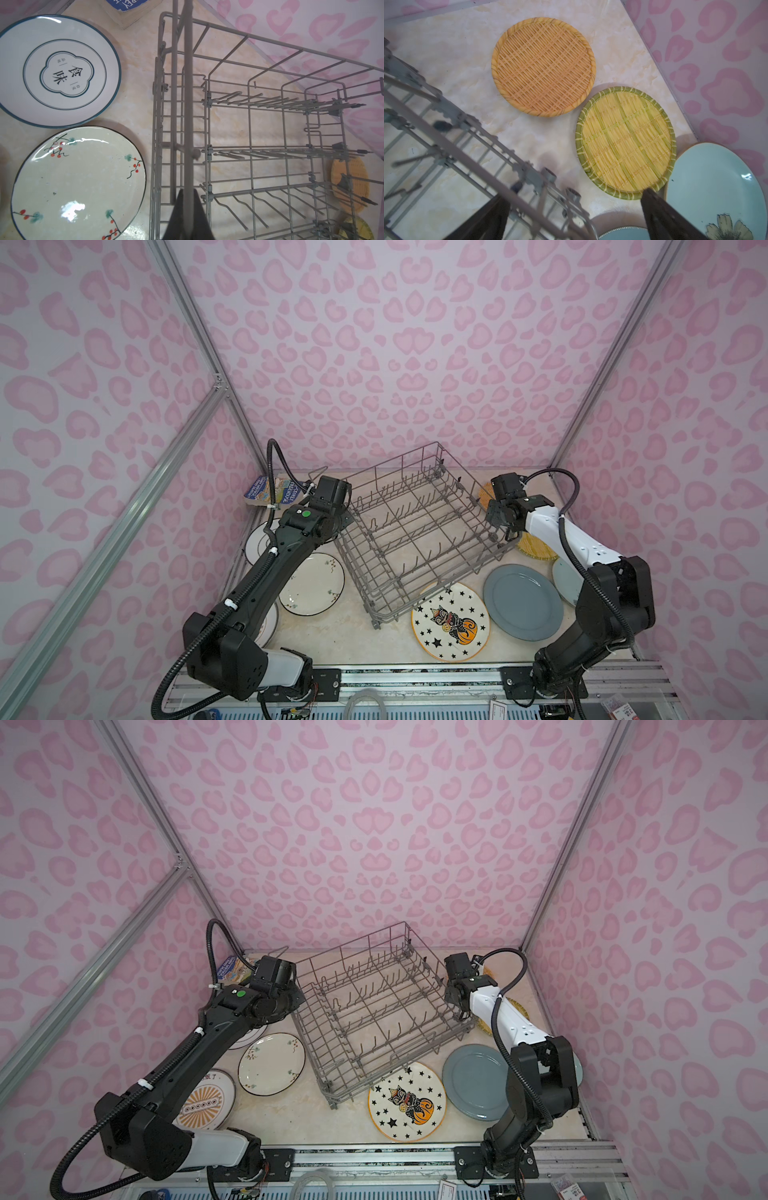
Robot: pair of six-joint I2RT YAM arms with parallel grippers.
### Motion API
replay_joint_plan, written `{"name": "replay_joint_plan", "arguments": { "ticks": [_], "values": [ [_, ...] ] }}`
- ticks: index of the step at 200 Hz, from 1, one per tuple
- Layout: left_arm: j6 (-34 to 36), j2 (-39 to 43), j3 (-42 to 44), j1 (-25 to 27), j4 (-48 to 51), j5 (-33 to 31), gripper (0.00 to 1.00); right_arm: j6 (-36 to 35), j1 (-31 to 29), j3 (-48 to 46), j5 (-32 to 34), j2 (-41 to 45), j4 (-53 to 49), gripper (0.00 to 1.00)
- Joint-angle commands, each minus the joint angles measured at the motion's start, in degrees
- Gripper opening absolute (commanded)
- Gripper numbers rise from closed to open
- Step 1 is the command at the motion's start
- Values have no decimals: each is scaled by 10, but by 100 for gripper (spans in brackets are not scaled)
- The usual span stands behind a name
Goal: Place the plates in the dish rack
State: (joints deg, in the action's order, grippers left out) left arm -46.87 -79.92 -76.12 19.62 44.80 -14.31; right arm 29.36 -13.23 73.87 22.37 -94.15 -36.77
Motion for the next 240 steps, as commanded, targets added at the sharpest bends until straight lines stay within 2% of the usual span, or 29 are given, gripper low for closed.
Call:
{"name": "replay_joint_plan", "arguments": {
  "ticks": [1,88,110,145,198,240],
  "values": [
    [51,-21,-32,-24,1,21,3,13,0,-6,-14,-1,-4,99],
    [73,-119,-135,-83,-12,44,3,2,-3,16,-76,-21,16,97],
    [101,-140,-163,-100,-18,69,3,12,-3,16,-79,-20,11,97],
    [190,-191,-230,-115,9,119,3,29,-3,-7,-100,0,33,98],
    [250,-190,-231,-127,-21,155,3,60,-7,-34,-124,35,45,97],
    [274,-199,-235,-130,-34,182,3,112,-1,-80,-101,86,43,97]
  ]
}}
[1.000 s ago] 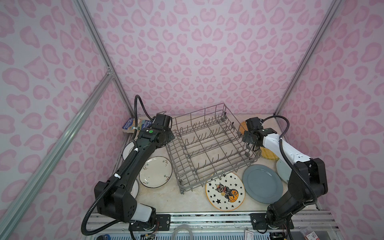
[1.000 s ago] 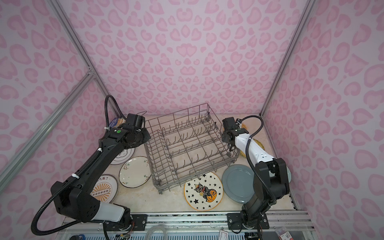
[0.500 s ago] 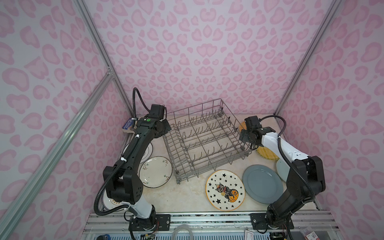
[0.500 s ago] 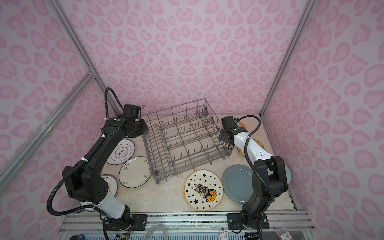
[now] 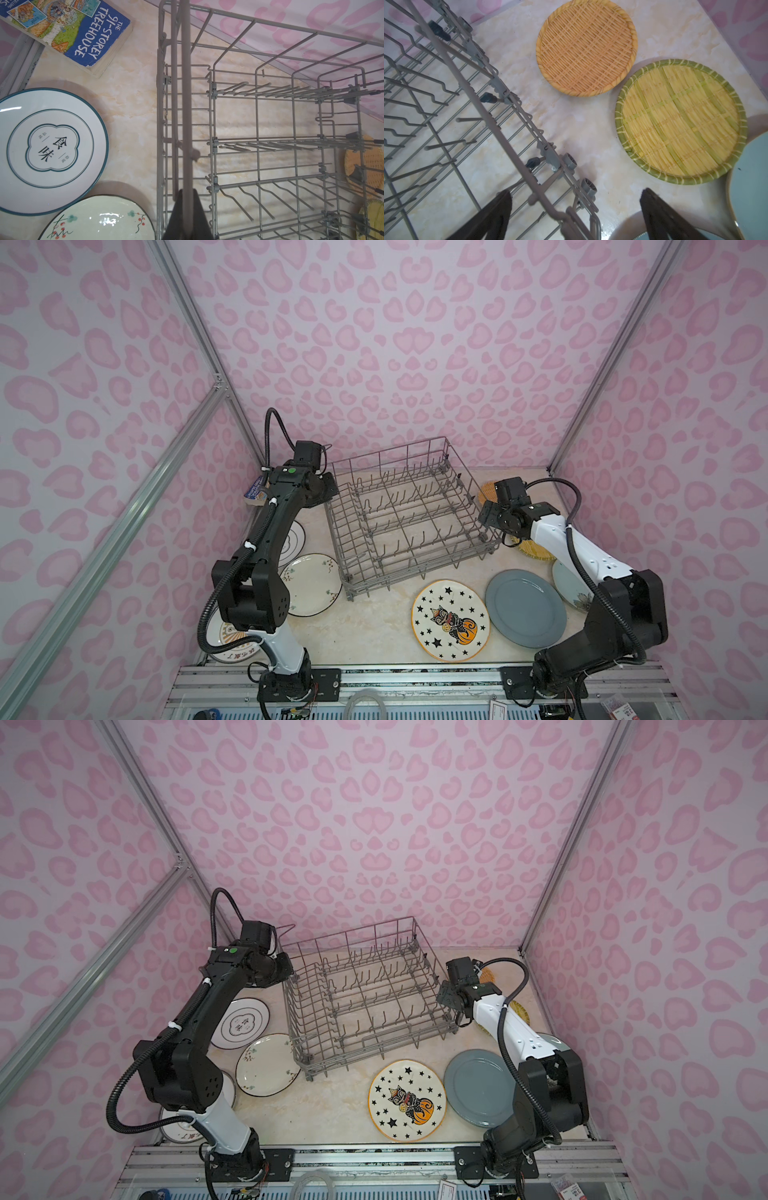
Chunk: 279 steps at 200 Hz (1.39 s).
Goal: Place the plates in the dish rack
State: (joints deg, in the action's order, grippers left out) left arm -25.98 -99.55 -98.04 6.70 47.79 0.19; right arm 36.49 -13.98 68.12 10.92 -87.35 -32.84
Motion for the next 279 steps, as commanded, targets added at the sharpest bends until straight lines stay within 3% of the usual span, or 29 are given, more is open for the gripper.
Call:
{"name": "replay_joint_plan", "arguments": {
  "ticks": [1,58,70,90,126,178,206,237,279],
  "values": [
    [65,-3,-15,-1,-63,36,3,40,7,-22,14,18,4,97],
    [42,-20,-29,-1,-77,60,4,28,9,-43,-3,40,37,97],
    [32,-21,-43,-1,-72,70,19,16,10,-32,-14,36,31,98],
    [11,-9,-72,-1,-43,72,35,0,13,-11,-48,47,4,99],
    [-9,76,-41,-1,-42,32,99,-13,20,-65,-66,119,55,99],
    [-36,261,50,-5,-2,-34,97,-63,26,-87,-125,223,78,99],
    [-56,392,148,-13,25,-52,97,-86,26,-83,-209,263,103,99],
    [-82,527,264,-15,50,-70,97,-100,3,-70,-218,289,102,99],
    [-129,621,404,-16,43,-64,97,-63,-18,-105,-264,308,163,99]
  ]
}}
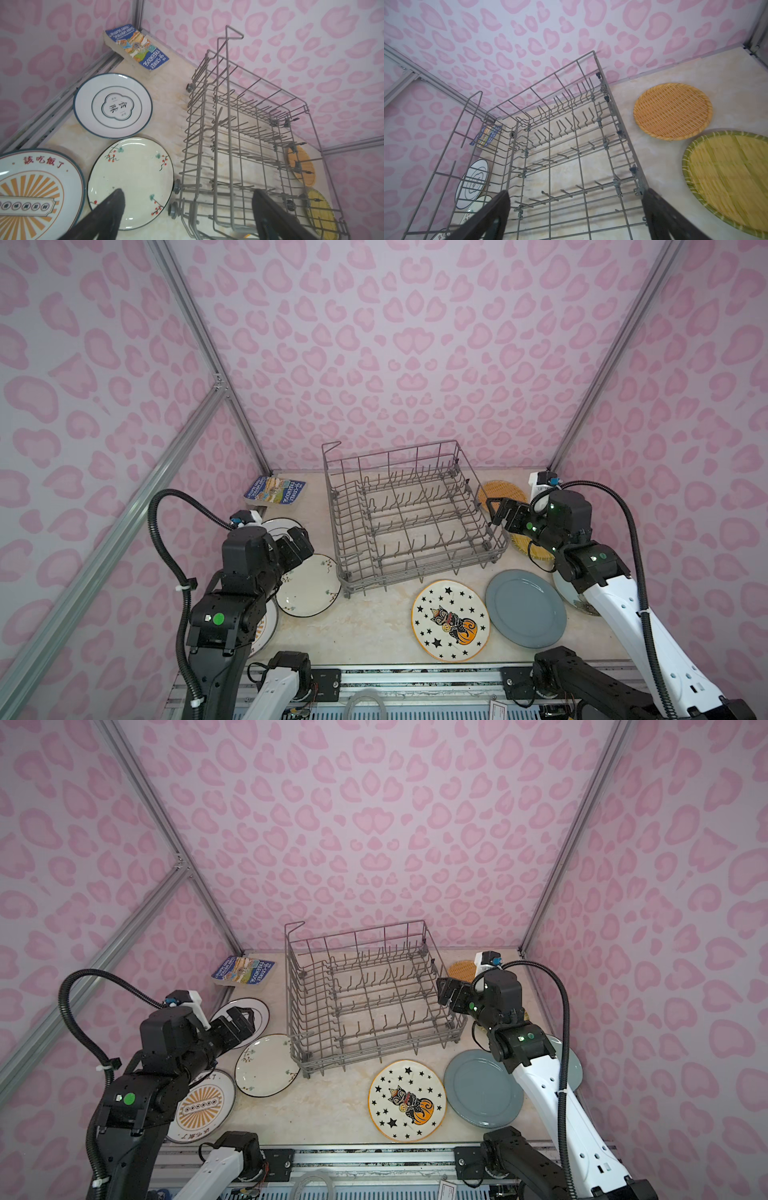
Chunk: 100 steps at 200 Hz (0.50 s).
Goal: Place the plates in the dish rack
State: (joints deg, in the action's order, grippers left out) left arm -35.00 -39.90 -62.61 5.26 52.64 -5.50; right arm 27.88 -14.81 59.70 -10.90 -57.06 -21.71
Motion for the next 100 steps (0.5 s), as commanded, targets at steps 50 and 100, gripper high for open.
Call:
{"name": "replay_joint_plan", "arguments": {
  "ticks": [50,100],
  "values": [
    [-96,20,140,-49,-127,-80,97,54,-63,-69,-69,5,129,99],
    [-124,-87,211,-243,-280,92,97,80,-129,-81,-77,-4,176,99]
  ]
}}
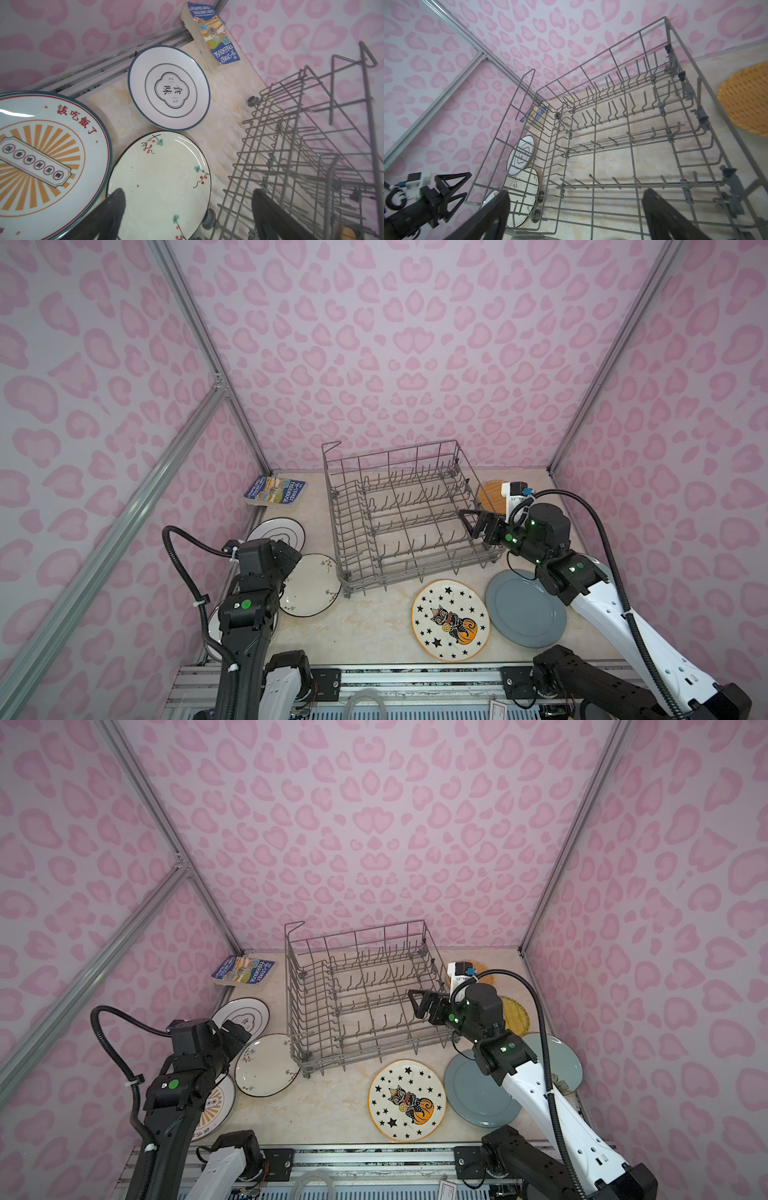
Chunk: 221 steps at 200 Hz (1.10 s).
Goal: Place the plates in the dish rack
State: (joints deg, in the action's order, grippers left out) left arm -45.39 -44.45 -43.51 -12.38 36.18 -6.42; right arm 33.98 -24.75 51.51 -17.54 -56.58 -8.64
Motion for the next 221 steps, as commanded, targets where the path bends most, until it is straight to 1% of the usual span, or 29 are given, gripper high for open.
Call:
{"name": "replay_joint_plan", "arguments": {
  "ticks": [1,20,22,27,45,62,74,80,91,109,118,136,146,157,192,221],
  "values": [
    [-20,-45,20,-71,-119,103,97,19,-31,1,-9,-9,45,99],
    [-16,-101,26,-127,-158,123,97,12,-71,7,8,-17,42,99],
    [-17,-106,26,-144,-163,127,97,12,-74,7,9,-18,42,99],
    [-22,-121,29,-166,-174,136,97,11,-80,7,13,-19,44,99],
    [-38,-167,52,-233,-252,192,96,16,-96,1,11,-25,56,99],
    [-30,-221,52,-267,-304,214,97,21,-102,-1,3,-35,66,99],
    [-14,-267,37,-280,-315,226,99,22,-106,-2,-2,-40,71,99],
    [-4,-290,26,-282,-321,239,100,22,-108,-3,-4,-41,75,99],
    [13,-328,4,-281,-320,259,97,22,-110,-4,-7,-42,81,99],
    [18,-369,-15,-283,-338,297,94,16,-111,-7,-7,-42,85,99],
    [20,-387,-24,-282,-338,303,92,12,-111,-6,-7,-44,84,99],
    [30,-412,-27,-282,-337,308,92,6,-111,-4,-10,-47,84,99],
    [37,-425,-24,-282,-341,320,89,4,-112,-6,-15,-48,86,99],
    [40,-434,-19,-282,-340,326,86,3,-111,-6,-19,-48,88,99],
    [39,-424,25,-277,-357,324,85,1,-111,-7,-29,-54,99,99],
    [30,-447,26,-263,-374,327,83,3,-111,-8,-42,-57,101,99]
  ]
}}
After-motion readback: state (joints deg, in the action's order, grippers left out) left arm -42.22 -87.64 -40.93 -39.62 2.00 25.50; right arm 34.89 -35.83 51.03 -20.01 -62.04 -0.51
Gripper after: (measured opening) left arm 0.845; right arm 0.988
